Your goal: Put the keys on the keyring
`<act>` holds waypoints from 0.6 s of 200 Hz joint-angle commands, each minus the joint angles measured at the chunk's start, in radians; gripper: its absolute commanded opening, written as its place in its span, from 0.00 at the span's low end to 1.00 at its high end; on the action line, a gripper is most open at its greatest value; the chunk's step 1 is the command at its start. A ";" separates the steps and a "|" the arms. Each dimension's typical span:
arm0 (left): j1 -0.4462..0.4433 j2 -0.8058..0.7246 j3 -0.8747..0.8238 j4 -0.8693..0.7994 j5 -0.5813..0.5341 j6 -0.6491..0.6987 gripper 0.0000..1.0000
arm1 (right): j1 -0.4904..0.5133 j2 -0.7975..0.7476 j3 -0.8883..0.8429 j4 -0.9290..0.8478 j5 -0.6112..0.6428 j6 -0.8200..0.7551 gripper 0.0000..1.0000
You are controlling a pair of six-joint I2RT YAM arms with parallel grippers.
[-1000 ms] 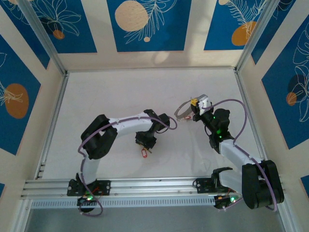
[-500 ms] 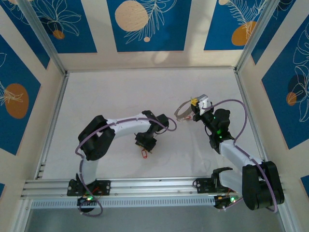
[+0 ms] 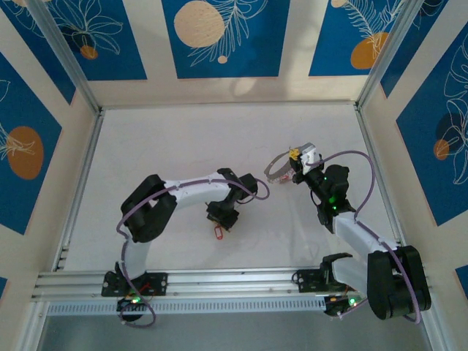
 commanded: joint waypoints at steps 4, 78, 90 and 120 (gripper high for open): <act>-0.006 0.033 0.036 -0.040 -0.007 -0.002 0.32 | 0.007 -0.023 -0.008 0.038 0.004 -0.015 0.00; -0.005 0.061 0.060 -0.072 -0.036 -0.004 0.28 | 0.006 -0.042 -0.012 0.031 0.021 -0.026 0.00; -0.005 0.058 0.059 -0.076 -0.049 -0.010 0.27 | 0.007 -0.043 -0.013 0.031 0.020 -0.024 0.00; -0.005 0.049 0.056 -0.090 -0.093 -0.020 0.25 | 0.007 -0.035 -0.011 0.036 0.020 -0.021 0.00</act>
